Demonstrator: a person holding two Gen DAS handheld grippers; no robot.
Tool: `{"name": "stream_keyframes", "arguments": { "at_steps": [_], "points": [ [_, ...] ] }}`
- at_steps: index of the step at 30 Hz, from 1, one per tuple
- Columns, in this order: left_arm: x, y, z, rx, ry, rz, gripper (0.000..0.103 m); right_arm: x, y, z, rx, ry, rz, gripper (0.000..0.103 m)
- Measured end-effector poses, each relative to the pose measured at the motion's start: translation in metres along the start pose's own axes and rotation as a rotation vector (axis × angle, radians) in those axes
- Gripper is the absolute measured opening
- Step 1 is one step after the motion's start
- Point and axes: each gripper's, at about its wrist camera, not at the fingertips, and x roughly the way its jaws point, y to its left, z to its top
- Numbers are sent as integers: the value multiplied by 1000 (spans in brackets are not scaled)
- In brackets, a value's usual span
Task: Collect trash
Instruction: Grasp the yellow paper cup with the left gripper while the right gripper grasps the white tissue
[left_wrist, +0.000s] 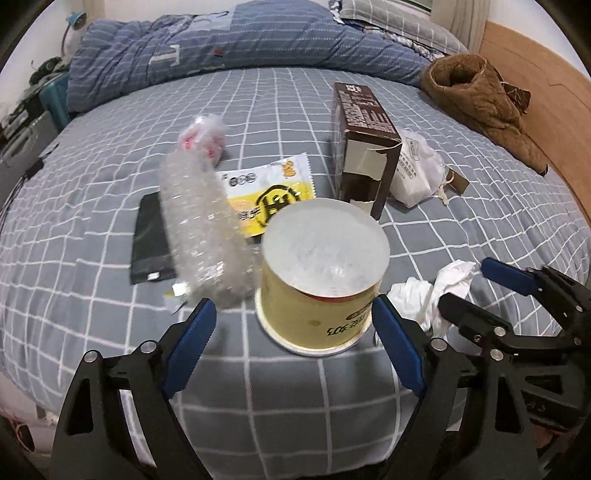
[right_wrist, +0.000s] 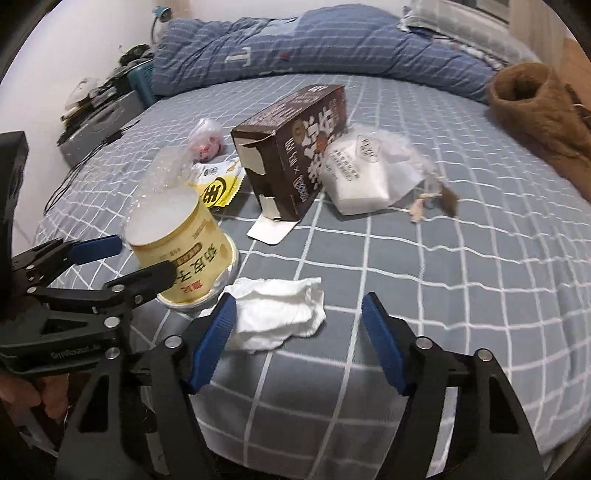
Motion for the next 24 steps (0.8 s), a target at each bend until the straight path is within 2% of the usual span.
{"name": "stream_keyframes", "arguments": {
  "at_steps": [6,9,12,14,16,24],
  "points": [
    [22,-7,10,12,22,-45,72,17,-3,1,-37,20,106,53],
    [27,-9,14,14,15,-48,71,21,-1,-2,-53,32,141,50],
    [30,-12,17,25,10,-38,71,26,5,-5,-57,39,134,38],
    [30,-13,17,24,9,-34,70,28,6,-5,-50,39,135,23],
    [29,-13,17,19,7,-34,70,28,8,-6,-60,35,138,17],
    [20,-11,12,2,-4,-26,70,21,14,-8,-58,22,98,13]
  ]
}}
